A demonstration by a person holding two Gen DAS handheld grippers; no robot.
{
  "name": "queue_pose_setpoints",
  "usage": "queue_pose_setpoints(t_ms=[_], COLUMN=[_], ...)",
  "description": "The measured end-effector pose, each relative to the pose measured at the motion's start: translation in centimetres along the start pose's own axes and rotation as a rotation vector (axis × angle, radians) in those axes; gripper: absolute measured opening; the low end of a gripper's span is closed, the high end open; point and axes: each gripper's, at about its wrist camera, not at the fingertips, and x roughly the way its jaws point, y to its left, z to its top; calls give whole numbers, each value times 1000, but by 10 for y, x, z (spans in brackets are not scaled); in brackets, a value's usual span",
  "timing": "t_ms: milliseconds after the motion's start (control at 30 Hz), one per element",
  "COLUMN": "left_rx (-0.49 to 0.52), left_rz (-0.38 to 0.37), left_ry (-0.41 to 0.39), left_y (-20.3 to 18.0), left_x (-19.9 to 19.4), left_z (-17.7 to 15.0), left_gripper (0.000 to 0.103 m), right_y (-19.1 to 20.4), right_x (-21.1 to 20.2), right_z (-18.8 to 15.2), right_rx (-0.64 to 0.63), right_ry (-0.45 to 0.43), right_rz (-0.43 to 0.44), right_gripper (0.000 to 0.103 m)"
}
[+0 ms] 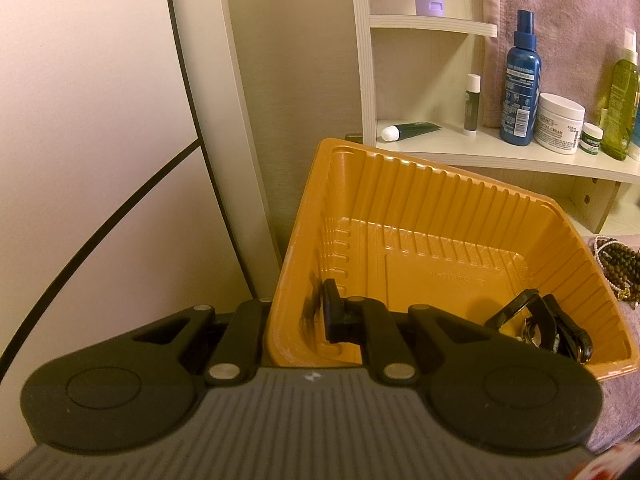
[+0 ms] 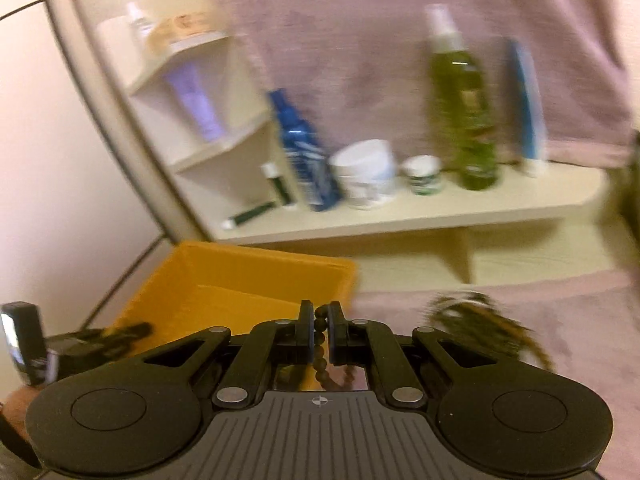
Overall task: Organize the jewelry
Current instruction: 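Lower the bead bracelet into the orange tray and open the right gripper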
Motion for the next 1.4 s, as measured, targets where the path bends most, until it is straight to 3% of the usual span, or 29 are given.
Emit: queue_pose_setpoints(t_ms=[300, 533, 700, 767, 800, 833, 900, 933, 1067, 1400], left_rx=[-5, -10, -16, -16, -16, -17, -16, -16, -16, -10], left_rz=[-7, -14, -16, -16, -16, -16, -15, -15, -13, -10], left_ry=[1, 9, 13, 14, 14, 15, 15, 15, 14, 15], left_y=[1, 2, 3, 2, 2, 2, 2, 1, 1, 0], left_x=[-1, 0, 2, 3, 3, 2, 2, 2, 2, 2], left_z=[-1, 0, 1, 1, 1, 1, 2, 2, 2, 2], left_gripper=[10, 10, 10, 10, 10, 10, 10, 10, 10, 10], right_y=[69, 92, 94, 94, 94, 93, 90, 88, 72, 5], right_x=[60, 109, 127, 129, 129, 128, 122, 118, 101, 46], right_z=[7, -17, -25, -24, -22, -21, -17, -15, -10, -18], right_rx=[-75, -87, -101, -106, -106, -104, -94, -91, -77, -15], right_ry=[61, 157, 173, 158, 149, 139, 108, 93, 71, 39], right_rz=[167, 201, 223, 223, 226, 226, 216, 214, 170, -39], right_gripper=[6, 7, 7, 9, 14, 27, 47, 50, 52, 57])
